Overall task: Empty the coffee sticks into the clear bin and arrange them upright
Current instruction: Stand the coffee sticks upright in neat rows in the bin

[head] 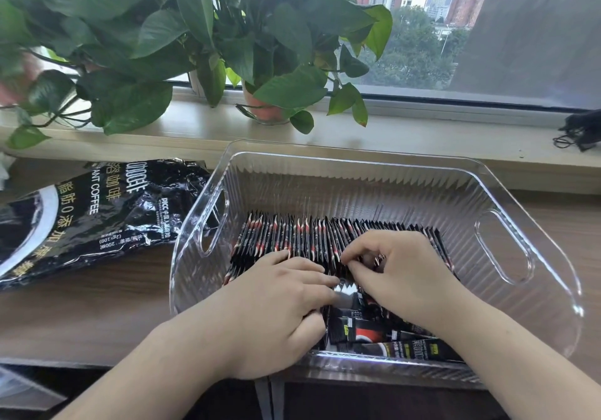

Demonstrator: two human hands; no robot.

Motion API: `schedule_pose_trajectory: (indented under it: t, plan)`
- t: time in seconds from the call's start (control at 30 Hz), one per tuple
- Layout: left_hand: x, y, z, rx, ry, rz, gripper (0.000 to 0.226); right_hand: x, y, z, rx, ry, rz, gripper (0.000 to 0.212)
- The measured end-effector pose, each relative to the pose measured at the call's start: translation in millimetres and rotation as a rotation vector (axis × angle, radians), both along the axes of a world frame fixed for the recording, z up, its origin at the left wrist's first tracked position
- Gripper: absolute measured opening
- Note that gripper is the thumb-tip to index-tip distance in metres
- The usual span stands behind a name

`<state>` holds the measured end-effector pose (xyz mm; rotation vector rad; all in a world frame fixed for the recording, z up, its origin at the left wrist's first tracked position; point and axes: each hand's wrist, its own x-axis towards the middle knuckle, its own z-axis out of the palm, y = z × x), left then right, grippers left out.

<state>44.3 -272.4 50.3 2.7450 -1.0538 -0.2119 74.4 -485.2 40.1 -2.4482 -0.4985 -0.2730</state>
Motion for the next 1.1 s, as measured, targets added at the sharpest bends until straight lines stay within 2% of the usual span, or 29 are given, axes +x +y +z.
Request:
schedule_pose_trajectory:
  t: [0.1, 0.17, 0.3, 0.43, 0.53, 0.73, 0.83, 0.93, 1.0, 1.1]
  plan:
    - [0.9, 0.6, 0.4, 0.008, -0.007, -0.015, 0.048, 4.0, -5.5, 1.8, -0.012, -0.122, -0.16, 0.016]
    - [1.1, 0.3, 1.4, -0.002, 0.009, -0.011, 0.048, 6.7, -8.4, 0.6, -0.098, -0.099, -0.227, 0.013]
    - [-0.7, -0.9, 2.8, 0.008, 0.003, -0.005, 0.044, 6.9, -8.3, -4.0, -0.253, 0.014, -0.184, 0.023]
    - [-0.2, -1.2, 1.9, -0.001, 0.008, 0.003, 0.043, 6.0, -7.5, -1.8, -0.303, -0.007, -0.141, 0.037]
    - [0.2, -0.5, -0.2, -0.01, 0.006, -0.001, 0.047, 4.8, -6.5, -2.3, -0.421, 0.007, -0.11, 0.035]
    - [-0.5, -0.6, -0.5, -0.015, 0.0, 0.007, 0.045, 4.2, -4.3, -0.6, -0.475, 0.066, -0.133, 0.043]
    - [-0.8, -0.2, -0.9, -0.027, -0.005, 0.01, 0.047, 6.1, -4.4, -1.1, -0.39, 0.012, -0.161, 0.04]
    - [-2.0, 0.7, -0.6, -0.06, -0.009, 0.022, 0.051, 6.3, -9.7, 8.0, -0.121, -0.162, -0.227, 0.022]
    - [-2.4, 0.6, 0.6, -0.074, -0.012, 0.025, 0.048, 2.7, -17.8, 19.4, -0.126, -0.144, -0.177, 0.016]
    - [-2.2, 0.9, 0.3, -0.077, -0.012, 0.023, 0.043, -10.4, -22.4, 33.4, -0.374, 0.056, 0.084, 0.013]
